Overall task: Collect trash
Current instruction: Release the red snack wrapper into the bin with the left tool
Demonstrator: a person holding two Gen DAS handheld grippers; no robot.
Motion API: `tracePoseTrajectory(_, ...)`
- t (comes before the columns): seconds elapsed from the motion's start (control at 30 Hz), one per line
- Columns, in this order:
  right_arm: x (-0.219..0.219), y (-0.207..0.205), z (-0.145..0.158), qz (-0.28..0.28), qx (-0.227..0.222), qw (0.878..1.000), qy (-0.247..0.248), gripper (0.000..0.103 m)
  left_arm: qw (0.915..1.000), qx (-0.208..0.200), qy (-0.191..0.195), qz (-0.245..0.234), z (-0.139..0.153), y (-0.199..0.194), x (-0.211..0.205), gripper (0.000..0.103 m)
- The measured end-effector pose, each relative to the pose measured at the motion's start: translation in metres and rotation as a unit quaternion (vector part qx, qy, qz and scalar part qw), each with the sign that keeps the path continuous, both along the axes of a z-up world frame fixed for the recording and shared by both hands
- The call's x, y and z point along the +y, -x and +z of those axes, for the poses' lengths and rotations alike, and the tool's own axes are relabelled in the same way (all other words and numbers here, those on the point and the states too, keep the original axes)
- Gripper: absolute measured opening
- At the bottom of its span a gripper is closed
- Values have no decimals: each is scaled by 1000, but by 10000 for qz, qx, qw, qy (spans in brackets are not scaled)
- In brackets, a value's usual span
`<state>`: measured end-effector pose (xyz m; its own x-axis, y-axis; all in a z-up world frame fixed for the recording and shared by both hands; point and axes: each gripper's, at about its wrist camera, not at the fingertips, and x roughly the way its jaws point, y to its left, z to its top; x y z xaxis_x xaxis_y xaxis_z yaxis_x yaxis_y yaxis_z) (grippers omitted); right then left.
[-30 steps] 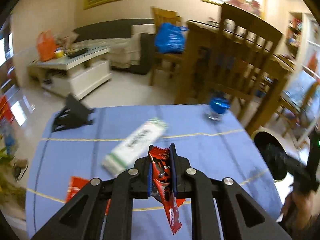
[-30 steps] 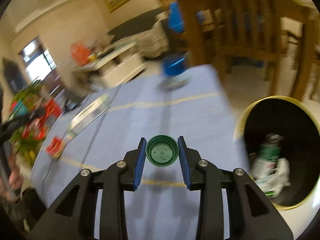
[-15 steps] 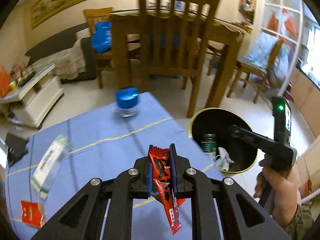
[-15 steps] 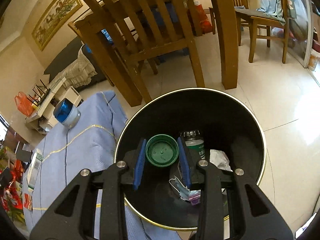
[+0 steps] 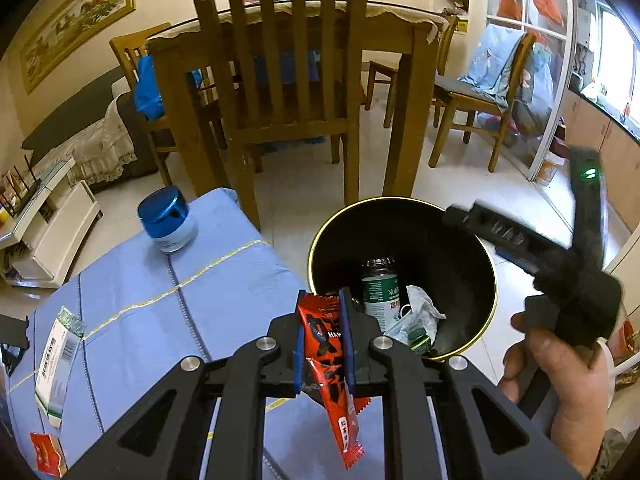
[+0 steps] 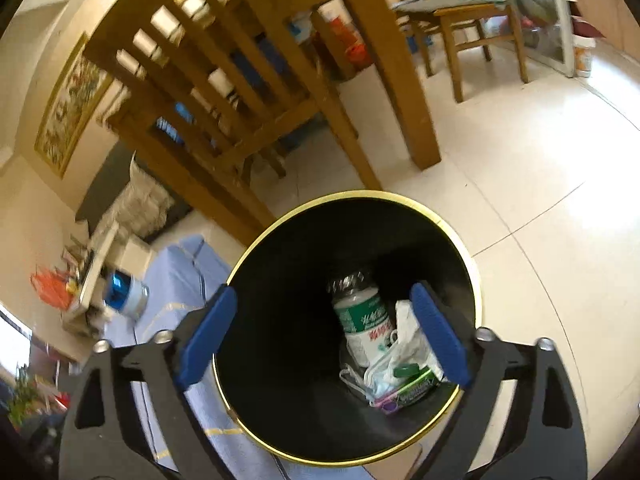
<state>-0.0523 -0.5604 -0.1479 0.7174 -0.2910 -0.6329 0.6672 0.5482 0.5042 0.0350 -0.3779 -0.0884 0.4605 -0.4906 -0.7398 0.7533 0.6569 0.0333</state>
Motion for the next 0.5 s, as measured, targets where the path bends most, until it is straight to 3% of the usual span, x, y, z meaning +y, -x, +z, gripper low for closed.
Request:
tracePoseTrajectory(0.37, -22, 43, 6, -853, -726, 9934, -259, 97, 9996, -101, -83, -242, -8, 4, -50, 18)
tracePoseTrajectory(0.5, -26, 47, 5, -886, -770, 9927, -289, 97, 9992, -245, -53, -326, -10, 6, -66, 45)
